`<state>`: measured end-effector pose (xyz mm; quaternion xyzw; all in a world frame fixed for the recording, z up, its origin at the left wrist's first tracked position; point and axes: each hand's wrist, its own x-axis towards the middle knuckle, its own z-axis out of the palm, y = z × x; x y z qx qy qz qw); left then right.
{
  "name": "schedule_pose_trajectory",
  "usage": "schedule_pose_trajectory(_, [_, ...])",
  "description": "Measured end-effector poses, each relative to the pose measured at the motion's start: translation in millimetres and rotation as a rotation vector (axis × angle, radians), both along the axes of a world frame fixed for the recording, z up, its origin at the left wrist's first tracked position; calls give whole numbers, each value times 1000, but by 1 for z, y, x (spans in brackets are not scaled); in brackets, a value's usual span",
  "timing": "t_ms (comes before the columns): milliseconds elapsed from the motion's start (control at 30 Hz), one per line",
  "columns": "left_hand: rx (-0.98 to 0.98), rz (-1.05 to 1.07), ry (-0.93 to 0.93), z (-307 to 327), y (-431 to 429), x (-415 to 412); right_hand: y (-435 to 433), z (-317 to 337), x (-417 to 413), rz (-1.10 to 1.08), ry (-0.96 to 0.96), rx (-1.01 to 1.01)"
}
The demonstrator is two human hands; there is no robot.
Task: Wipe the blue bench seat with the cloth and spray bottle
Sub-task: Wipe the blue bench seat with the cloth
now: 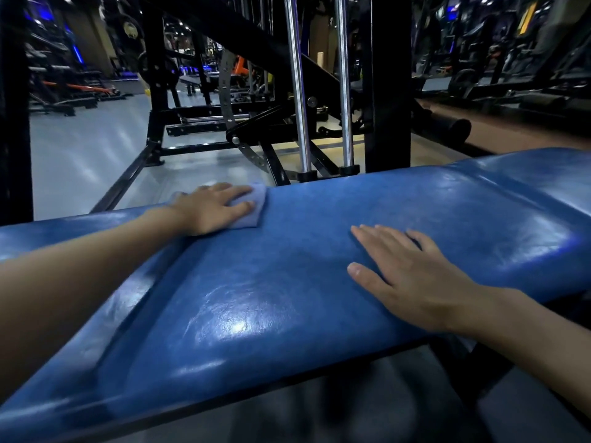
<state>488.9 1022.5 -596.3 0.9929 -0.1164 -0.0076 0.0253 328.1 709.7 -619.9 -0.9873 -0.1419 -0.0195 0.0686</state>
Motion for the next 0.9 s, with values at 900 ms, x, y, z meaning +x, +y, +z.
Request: schedule_pose_trajectory(900, [41,-99,-14,-1,13,-18,38,12,-6,7,49,60])
